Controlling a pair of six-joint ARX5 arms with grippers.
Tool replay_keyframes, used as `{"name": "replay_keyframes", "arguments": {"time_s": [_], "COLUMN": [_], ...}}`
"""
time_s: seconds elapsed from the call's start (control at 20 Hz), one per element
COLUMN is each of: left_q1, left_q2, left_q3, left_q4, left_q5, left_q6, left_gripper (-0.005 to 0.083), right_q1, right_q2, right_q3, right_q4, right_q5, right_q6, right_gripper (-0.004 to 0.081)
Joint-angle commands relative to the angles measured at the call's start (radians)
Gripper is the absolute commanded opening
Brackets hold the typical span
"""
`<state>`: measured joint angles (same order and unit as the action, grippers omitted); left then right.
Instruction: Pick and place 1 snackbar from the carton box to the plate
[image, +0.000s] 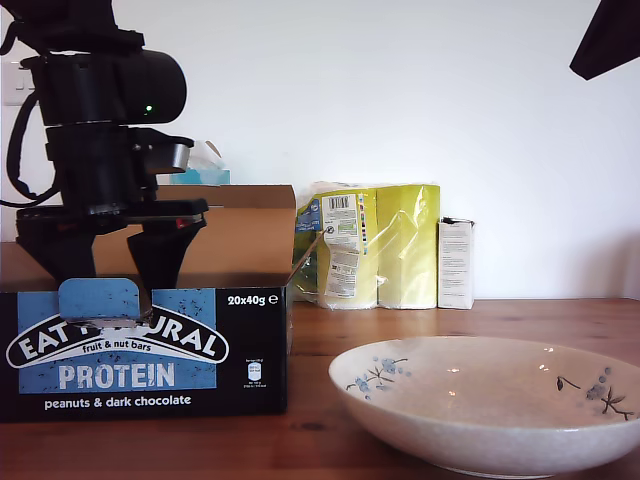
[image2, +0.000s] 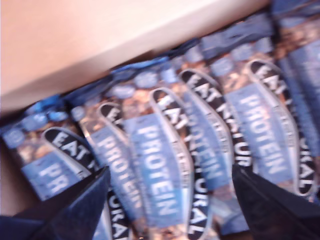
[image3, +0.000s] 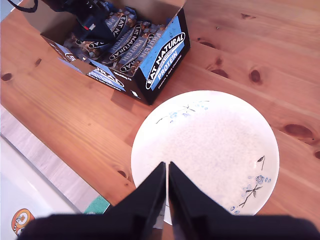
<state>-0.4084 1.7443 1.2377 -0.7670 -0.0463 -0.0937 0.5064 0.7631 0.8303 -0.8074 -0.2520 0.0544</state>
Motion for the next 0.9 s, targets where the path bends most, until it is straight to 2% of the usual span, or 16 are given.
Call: {"name": "replay_keyframes", "arguments": {"time_s": [0.0, 0.35, 0.65, 0.85], "left_q1": [0.004, 0.003, 0.003, 0.002], "left_q2": [0.048, 0.051, 0.051, 0.041], "left_q3": [-0.007, -0.007, -0.007, -0.003], "left_q4": [-0.002, 0.006, -0.031, -0.013], "left_q5": [0.005, 0.030, 0.031, 0.056], "left_q6": [0.008, 0.003, -0.004, -0.004], "left_gripper": [0.0698, 0.0474, 0.0196, 0.0178], "right_q1": [0.005, 0.005, 0.005, 0.004], "right_q2": [-0.003, -0.003, -0.021, -0.093], "right_q3": [0.003, 0.003, 0.003, 0.003], "right_q4": [0.006, 0.002, 0.001, 0.001], "right_q5": [0.000, 0.000, 0.000, 0.006], "right_q6": [-0.003, -0.003, -0.003, -0.003], "right_gripper": [-0.0013, -0.0013, -0.0013, -0.0013]}}
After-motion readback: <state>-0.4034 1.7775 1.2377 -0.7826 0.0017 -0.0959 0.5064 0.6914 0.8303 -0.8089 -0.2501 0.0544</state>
